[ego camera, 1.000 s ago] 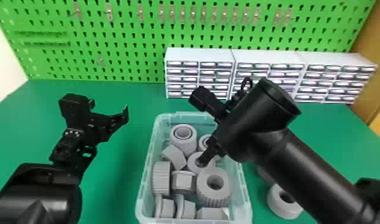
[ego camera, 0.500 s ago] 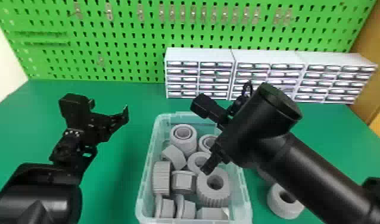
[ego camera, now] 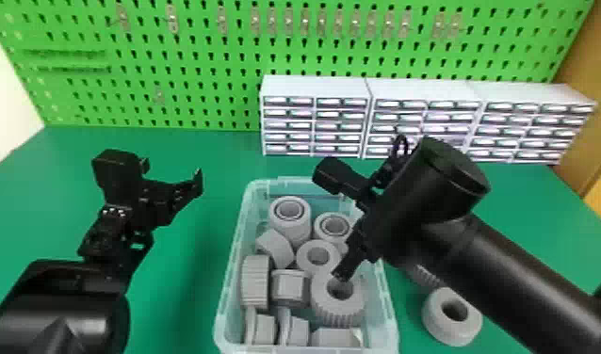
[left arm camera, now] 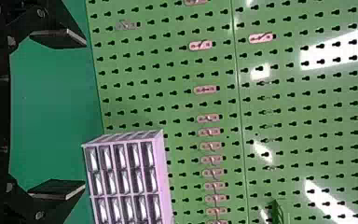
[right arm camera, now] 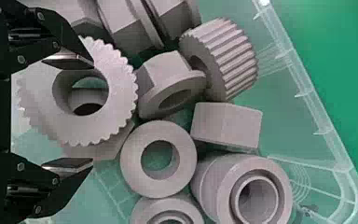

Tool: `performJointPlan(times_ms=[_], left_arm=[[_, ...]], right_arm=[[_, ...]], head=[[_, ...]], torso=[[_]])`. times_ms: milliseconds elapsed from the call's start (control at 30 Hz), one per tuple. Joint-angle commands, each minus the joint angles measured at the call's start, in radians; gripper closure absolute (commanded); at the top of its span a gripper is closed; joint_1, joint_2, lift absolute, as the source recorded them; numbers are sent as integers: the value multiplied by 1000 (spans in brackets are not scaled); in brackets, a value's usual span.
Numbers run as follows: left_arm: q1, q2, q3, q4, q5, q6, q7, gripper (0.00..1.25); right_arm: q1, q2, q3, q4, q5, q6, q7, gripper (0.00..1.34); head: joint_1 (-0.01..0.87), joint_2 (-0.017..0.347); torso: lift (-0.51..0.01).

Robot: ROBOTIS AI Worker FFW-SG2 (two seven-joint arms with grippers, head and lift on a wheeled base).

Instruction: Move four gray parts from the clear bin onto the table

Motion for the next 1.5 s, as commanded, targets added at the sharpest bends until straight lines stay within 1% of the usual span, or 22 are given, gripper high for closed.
performJointPlan(times_ms=[0, 100, 567, 967, 1100, 1200, 1467], left_arm=[[-3, 0, -4, 0, -1, 0, 0, 206], [-5, 0, -6, 0, -1, 0, 0, 206], [-5, -2, -6, 0, -1, 0, 0, 206], [-8, -5, -4, 2, -1, -6, 5, 206], [-11, -5, -6, 3, -1, -8, 6, 206], [-13, -5, -9, 5, -1, -11, 6, 206], [-19, -5, -11, 11, 2, -20, 8, 206]], right_arm=[[-18, -12, 25, 19, -12, -31, 0, 515], [-26, -17, 36, 26, -13, -45, 0, 515], [-33, -20, 65, 51, -15, -73, 0, 515], [-29, 5, 48, 108, 1, -105, -3, 530], [-29, 26, 39, 129, 2, -120, -12, 530], [-29, 37, 39, 138, 2, -130, -26, 530], [-24, 49, 42, 163, -1, -143, -32, 530]], head=[[678, 34], [678, 34], [678, 34], [678, 34], [678, 34], [678, 34], [678, 34]], torso=[[-50], [-50], [-50], [-50], [-50], [-50], [-50]])
